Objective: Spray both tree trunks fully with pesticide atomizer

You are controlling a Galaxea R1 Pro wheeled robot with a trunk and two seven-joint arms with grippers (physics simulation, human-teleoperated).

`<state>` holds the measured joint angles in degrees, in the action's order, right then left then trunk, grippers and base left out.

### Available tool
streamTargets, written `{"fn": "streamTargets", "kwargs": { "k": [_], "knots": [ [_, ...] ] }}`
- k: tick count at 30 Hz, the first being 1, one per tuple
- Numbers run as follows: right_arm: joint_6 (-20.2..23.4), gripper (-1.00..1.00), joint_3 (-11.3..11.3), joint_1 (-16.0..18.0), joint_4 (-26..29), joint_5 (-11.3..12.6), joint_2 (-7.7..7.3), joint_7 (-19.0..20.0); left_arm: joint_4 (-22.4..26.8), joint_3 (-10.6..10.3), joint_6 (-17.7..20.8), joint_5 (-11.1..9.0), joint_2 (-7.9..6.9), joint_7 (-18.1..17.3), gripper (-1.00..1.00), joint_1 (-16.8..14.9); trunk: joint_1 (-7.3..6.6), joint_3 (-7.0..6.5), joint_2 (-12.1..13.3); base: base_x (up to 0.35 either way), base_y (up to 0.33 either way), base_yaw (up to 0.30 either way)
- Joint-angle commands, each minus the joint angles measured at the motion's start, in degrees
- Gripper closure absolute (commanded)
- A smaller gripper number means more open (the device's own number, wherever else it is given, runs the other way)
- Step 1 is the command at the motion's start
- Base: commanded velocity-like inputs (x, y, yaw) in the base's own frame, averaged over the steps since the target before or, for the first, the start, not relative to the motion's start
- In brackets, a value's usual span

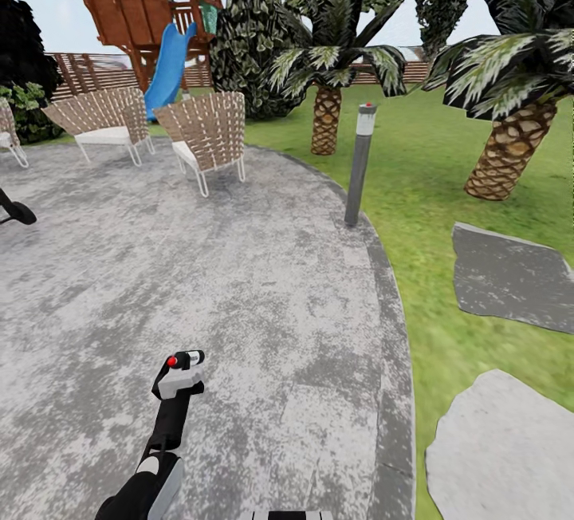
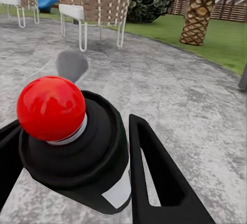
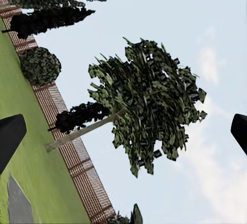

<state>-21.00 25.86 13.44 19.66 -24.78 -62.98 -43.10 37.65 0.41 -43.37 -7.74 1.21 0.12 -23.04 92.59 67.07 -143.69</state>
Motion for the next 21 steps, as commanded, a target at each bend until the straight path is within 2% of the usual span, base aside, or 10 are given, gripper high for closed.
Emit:
{"fn": "streamTargets", "kwargs": {
  "k": [1, 12, 14, 15, 17, 19, 21],
  "knots": [
    [-0.3, -1.00, 0.4, 0.1, 0.2, -0.4, 0.07, 0.0, 0.0, 0.0, -0.1, -0.1, 0.02, 0.1, 1.00, 0.0, -0.04, -0.19, 0.0, 0.000, 0.000, 0.000],
    [-0.4, -1.00, 0.4, 0.2, 4.1, -0.1, 1.28, 0.0, 0.0, 0.0, -0.1, -0.1, 0.02, 0.1, 1.00, 0.0, -0.32, -2.62, 0.1, 0.000, 0.000, 0.000],
    [-0.4, -1.00, 0.4, 0.2, 4.9, -0.1, 2.91, 0.0, 0.0, 0.0, -0.1, -0.1, 0.02, 0.1, 1.00, 0.0, -0.37, -3.07, 0.2, 0.000, 0.000, 0.000],
    [-0.4, -1.00, 0.4, 0.2, 6.5, -0.1, 4.45, 0.1, 0.0, 0.0, -0.1, -0.1, 0.02, 0.1, 1.00, 0.0, -0.40, -3.29, 0.2, 0.000, 0.000, 0.000],
    [-0.4, -1.00, 0.3, 0.2, 8.8, -0.1, 6.29, 0.3, 0.0, 0.0, -0.1, -0.1, 0.02, 0.1, 1.00, 0.0, -0.45, -3.73, 0.2, 0.000, 0.000, 0.000],
    [-0.4, -1.00, 0.3, 0.2, 13.3, 0.0, 10.06, 2.4, 0.0, 0.0, -0.1, -0.1, 0.02, 0.1, 1.00, 0.0, -0.50, -4.18, 0.2, 0.000, 0.000, 0.000],
    [-0.4, -1.00, 0.3, 0.2, 14.7, 0.0, 11.48, 4.4, 0.0, 0.0, -0.1, -0.1, 0.02, 0.1, 1.00, -0.1, -0.55, -4.62, 0.3, 0.000, 0.000, 0.000]
  ]
}}
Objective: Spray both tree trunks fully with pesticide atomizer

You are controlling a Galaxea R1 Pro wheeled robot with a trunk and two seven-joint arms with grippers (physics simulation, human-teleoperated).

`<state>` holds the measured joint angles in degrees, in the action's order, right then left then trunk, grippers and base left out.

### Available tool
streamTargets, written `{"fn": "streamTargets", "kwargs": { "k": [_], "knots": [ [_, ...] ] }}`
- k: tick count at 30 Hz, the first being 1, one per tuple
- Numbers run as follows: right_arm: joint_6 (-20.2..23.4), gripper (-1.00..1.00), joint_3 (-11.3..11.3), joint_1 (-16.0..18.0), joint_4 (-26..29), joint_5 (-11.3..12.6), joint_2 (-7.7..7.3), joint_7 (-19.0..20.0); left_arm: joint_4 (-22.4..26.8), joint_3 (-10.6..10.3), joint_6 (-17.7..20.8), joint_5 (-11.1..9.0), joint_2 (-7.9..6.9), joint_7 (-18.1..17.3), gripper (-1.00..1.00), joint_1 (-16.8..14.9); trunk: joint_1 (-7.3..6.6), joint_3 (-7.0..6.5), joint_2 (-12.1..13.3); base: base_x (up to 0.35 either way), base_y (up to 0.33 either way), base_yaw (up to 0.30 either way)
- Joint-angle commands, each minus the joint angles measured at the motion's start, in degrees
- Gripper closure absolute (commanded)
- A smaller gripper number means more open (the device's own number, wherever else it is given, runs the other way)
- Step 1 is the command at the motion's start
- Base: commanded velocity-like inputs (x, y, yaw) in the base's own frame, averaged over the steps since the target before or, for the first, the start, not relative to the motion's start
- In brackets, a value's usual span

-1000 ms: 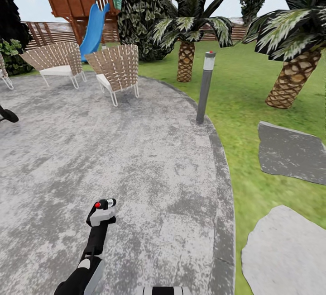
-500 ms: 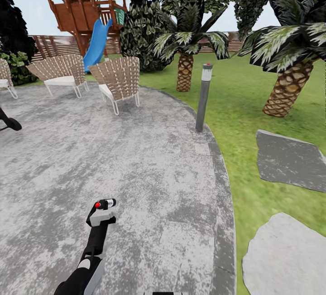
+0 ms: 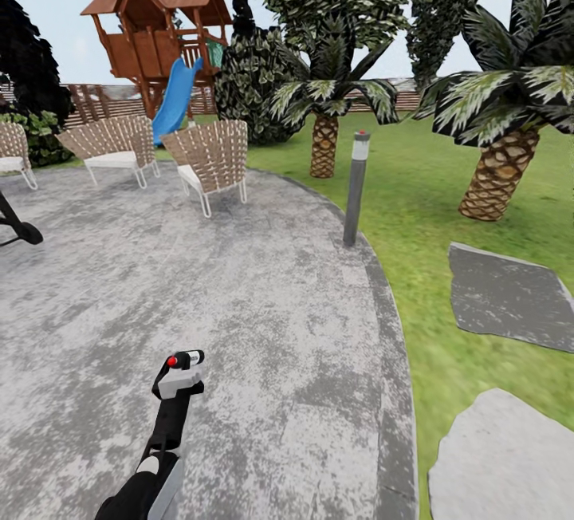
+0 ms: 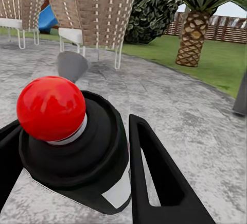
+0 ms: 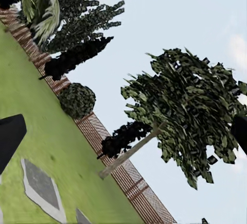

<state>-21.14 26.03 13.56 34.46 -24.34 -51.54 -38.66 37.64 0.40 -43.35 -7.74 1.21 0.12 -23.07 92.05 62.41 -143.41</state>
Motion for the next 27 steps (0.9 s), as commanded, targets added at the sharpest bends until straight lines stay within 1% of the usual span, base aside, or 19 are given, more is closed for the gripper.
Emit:
{"fn": "streamTargets", "kwargs": {
  "k": [1, 2, 3, 4, 6, 7, 10, 11, 12, 14, 18, 19, 20, 22, 23, 24, 25, 26, 27],
  "knots": [
    [-0.2, -1.00, 0.2, 0.2, 0.8, 0.0, 1.17, 2.2, 0.0, 0.0, -0.2, -0.1, 0.02, 0.1, 1.00, 0.0, -0.04, -0.18, 0.0, 0.000, 0.000, 0.000],
    [-0.2, -1.00, 0.2, 0.2, 1.2, 0.5, 1.71, 3.3, 0.0, 0.0, -0.2, -0.1, 0.02, 0.1, 1.00, 0.0, -0.06, -0.41, 0.0, 0.000, 0.000, 0.000],
    [-0.2, -1.00, 0.2, 0.5, 1.6, 1.9, 2.81, 5.8, 0.0, 0.0, -0.2, -0.1, 0.02, 0.1, 1.00, 0.0, -0.09, -0.63, 0.0, 0.000, 0.000, 0.000],
    [-0.1, -1.00, 0.2, 2.9, 2.2, 7.9, 6.51, 14.2, 0.0, 0.0, -0.2, -0.1, 0.02, 0.1, 1.00, 0.0, -0.11, -0.85, 0.0, 0.000, 0.000, 0.000],
    [-0.1, -1.00, 0.2, 4.4, 2.2, 10.0, 7.91, 17.6, -0.1, 0.0, -0.2, -0.1, 0.02, 0.1, 1.00, 0.0, -0.17, -1.29, 0.1, 0.000, 0.000, 0.000],
    [0.0, -1.00, 0.2, 6.6, 1.9, 12.1, 10.80, 22.0, -0.1, 0.0, -0.2, -0.1, 0.02, 0.1, 1.00, 0.0, -0.19, -1.51, 0.1, 0.000, 0.000, 0.000],
    [0.0, -1.00, 0.2, 8.6, 1.5, 13.1, 15.01, 24.6, -0.1, 0.0, -0.2, -0.1, 0.02, 0.1, 1.00, 0.0, -0.27, -2.18, 0.1, 0.000, 0.000, 0.000],
    [0.0, -1.00, 0.1, 9.4, 1.4, 13.3, 17.02, 25.1, -0.1, 0.0, -0.2, -0.1, 0.04, 0.1, 1.00, 0.0, -0.29, -2.40, 0.1, 0.000, 0.000, 0.000],
    [0.0, -1.00, 0.1, 11.0, 1.3, 13.6, 21.37, 26.1, -0.1, 0.0, -0.2, -0.1, 0.06, 0.1, 1.00, 0.0, -0.32, -2.62, 0.1, 0.000, 0.000, 0.000],
    [0.0, -1.00, 0.1, 12.4, 1.2, 13.8, 25.75, 27.1, -0.1, 0.0, -0.2, -0.1, 0.08, 0.1, 1.00, 0.0, -0.37, -3.06, 0.2, 0.000, 0.000, 0.000],
    [0.0, -1.00, 0.1, 12.4, 1.2, 13.8, 25.75, 27.1, -0.1, 0.0, -0.2, -0.1, 0.08, 0.1, 1.00, 0.0, -1.25, -3.78, 1.8, 0.000, 0.000, 0.000],
    [0.0, -1.00, 0.1, 13.0, 1.2, 13.8, 27.79, 27.8, -0.1, 0.0, -0.2, -0.1, 0.08, 0.1, 1.00, 0.0, -1.47, -3.96, 2.2, 0.000, 0.000, 0.000],
    [0.0, -1.00, 0.1, 13.7, -0.1, 13.9, 33.14, 29.8, -0.1, 0.0, -0.1, -0.1, 0.06, 0.0, 1.00, 0.0, -1.69, -4.14, 2.6, 0.000, 0.000, 0.000],
    [-0.1, -1.00, 0.1, 14.2, -1.5, 13.9, 37.40, 31.1, 0.0, 0.0, 0.0, -0.1, 0.05, 0.0, 1.00, 0.0, -2.13, -4.50, 3.4, 0.000, 0.000, 0.000],
    [-0.1, -1.00, 0.1, 14.5, -2.4, 13.9, 40.65, 32.0, 0.0, 0.0, 0.1, -0.1, 0.04, -0.1, 1.00, 0.0, -2.35, -4.68, 3.8, 0.000, 0.000, 0.000],
    [-0.1, -1.00, 0.1, 14.6, -2.7, 13.9, 41.98, 32.3, 0.0, 0.0, 0.1, -0.2, 0.03, -0.1, 1.00, 0.0, -2.57, -4.86, 4.2, 0.000, 0.000, 0.000],
    [-0.1, -1.00, 0.1, 14.8, -3.2, 13.9, 44.18, 32.8, 0.1, 0.0, 0.1, -0.1, 0.03, -0.2, 1.00, 0.0, -2.79, -5.04, 4.6, 0.000, 0.000, 0.000],
    [-0.1, -1.00, 0.1, 14.9, -3.4, 14.0, 45.04, 32.9, 0.1, 0.0, 0.1, -0.1, 0.03, -0.2, 1.00, 0.0, -3.01, -5.22, 5.0, 0.000, 0.000, 0.000],
    [-0.2, -1.00, 0.1, 14.9, -4.6, 13.9, 46.30, 33.4, 0.1, 0.0, 0.2, -0.1, 0.02, -0.3, 1.00, 0.0, -3.23, -5.40, 5.4, 0.000, 0.000, 0.000]
  ]
}}
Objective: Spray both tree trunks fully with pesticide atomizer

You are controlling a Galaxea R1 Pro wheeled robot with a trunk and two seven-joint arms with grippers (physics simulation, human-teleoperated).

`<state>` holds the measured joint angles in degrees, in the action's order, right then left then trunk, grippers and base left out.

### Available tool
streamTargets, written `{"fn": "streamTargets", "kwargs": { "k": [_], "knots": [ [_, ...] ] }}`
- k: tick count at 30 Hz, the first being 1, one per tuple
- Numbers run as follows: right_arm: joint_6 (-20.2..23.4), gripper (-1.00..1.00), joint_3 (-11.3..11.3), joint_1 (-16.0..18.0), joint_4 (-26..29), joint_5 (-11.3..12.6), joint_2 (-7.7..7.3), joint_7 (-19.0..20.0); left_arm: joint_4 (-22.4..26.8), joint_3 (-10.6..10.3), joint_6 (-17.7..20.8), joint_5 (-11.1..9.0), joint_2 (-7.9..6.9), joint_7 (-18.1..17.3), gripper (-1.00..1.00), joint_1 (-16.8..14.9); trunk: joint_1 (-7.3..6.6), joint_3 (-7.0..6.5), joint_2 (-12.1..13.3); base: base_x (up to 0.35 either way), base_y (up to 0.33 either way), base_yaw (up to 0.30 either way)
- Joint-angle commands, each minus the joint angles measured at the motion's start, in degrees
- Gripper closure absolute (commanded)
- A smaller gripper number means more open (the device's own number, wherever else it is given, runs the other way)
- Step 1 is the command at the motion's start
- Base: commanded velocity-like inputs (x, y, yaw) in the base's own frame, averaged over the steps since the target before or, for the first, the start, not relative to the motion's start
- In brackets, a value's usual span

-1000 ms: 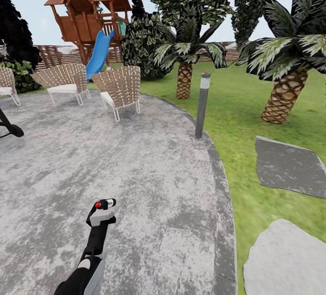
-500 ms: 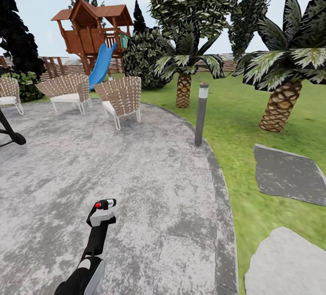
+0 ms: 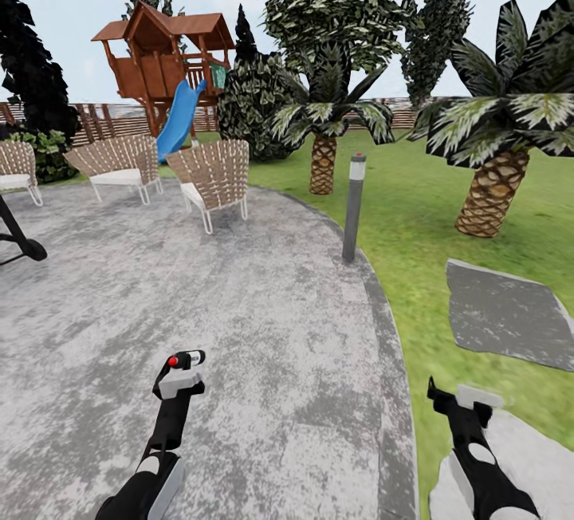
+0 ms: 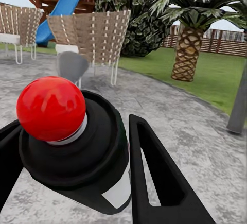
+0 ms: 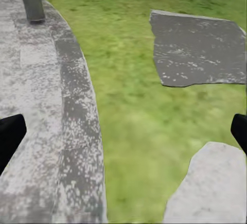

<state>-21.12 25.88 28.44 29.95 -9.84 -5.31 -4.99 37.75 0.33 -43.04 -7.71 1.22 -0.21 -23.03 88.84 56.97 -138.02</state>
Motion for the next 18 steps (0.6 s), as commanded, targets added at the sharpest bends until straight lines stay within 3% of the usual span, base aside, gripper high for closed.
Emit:
{"fn": "streamTargets", "kwargs": {
  "k": [1, 3, 9, 13, 18],
  "knots": [
    [-0.2, -1.00, 0.2, 0.1, -1.1, -0.6, 0.53, 0.2, 0.0, 0.0, -0.1, -0.1, 0.01, -0.1, 1.00, 0.0, -0.24, -0.14, 0.4, 0.000, 0.000, 0.000],
    [-0.6, -1.00, -0.4, 0.2, -3.9, -0.7, 1.40, 3.2, 0.0, 0.0, -0.1, -0.1, 0.01, -0.6, 1.00, 0.0, -0.68, -0.50, 1.2, 0.000, 0.000, 0.000],
    [-2.0, -1.00, -1.7, 0.2, -6.2, -0.7, 2.17, 10.9, -0.2, 0.0, -0.1, -0.1, 0.01, -1.3, 1.00, 0.0, -2.00, -1.57, 3.6, 0.000, 0.000, 0.000],
    [-2.0, -1.00, -2.1, 0.2, -6.8, -0.7, 2.36, 13.2, -0.9, -0.1, 0.1, 0.0, 0.04, -1.4, 1.00, 0.0, -2.88, -2.29, 5.2, 0.000, 0.000, 0.000],
    [-2.1, -1.00, -2.1, 0.2, -6.8, -0.7, 2.49, 13.5, -1.3, -0.1, 1.7, 0.0, 0.11, -1.4, 1.00, 0.0, -3.97, -3.19, 7.2, 0.000, 0.000, 0.000]
  ]
}}
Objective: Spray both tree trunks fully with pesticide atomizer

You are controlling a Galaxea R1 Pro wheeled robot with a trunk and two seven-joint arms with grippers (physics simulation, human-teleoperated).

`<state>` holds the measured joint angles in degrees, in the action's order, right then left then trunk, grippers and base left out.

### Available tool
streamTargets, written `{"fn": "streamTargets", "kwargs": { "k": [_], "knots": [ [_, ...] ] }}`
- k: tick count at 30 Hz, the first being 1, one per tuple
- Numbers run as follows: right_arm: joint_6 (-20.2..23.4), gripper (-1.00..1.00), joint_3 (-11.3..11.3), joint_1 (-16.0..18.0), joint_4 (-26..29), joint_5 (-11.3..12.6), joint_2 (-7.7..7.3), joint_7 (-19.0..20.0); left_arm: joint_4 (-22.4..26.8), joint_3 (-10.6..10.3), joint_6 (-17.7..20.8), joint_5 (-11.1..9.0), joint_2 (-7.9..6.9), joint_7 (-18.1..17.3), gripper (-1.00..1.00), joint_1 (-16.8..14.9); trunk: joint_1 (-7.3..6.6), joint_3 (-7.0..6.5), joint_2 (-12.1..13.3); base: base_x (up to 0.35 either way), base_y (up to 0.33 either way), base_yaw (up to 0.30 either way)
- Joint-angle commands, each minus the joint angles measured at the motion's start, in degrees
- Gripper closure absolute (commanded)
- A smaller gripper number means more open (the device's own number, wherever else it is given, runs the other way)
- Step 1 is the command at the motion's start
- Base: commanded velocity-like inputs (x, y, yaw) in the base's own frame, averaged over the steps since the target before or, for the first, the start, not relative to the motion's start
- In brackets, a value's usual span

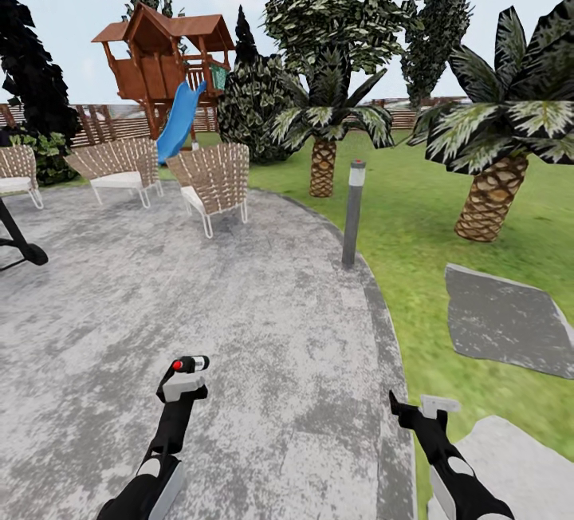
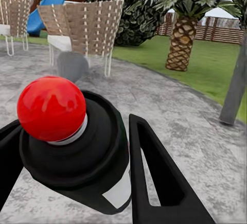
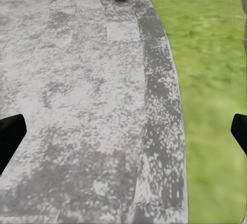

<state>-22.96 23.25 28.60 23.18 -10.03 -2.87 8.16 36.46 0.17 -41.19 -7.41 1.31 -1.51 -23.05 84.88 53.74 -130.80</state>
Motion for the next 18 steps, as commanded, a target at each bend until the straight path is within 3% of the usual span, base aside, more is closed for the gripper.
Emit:
{"fn": "streamTargets", "kwargs": {
  "k": [1, 7, 18],
  "knots": [
    [-0.2, -1.00, 0.5, 0.1, -0.1, -0.5, 0.15, 0.3, 0.0, 0.0, 0.0, -0.3, 0.05, -0.1, 1.00, 0.0, -0.24, -0.13, 0.4, 0.000, 0.000, 0.000],
    [-0.5, -1.00, 0.5, 0.1, -0.1, -0.6, 1.31, 0.3, 0.5, -0.1, 0.9, -0.1, 0.53, -0.6, 1.00, 0.0, -1.56, -1.21, 2.8, 0.000, 0.000, 0.000],
    [-0.5, -1.00, 0.5, 0.1, -0.1, -0.6, 1.58, 0.3, 0.8, -0.1, 3.7, 0.9, 0.68, -2.8, 1.00, -0.1, -3.97, -3.19, 7.2, 0.000, 0.000, 0.000]
  ]
}}
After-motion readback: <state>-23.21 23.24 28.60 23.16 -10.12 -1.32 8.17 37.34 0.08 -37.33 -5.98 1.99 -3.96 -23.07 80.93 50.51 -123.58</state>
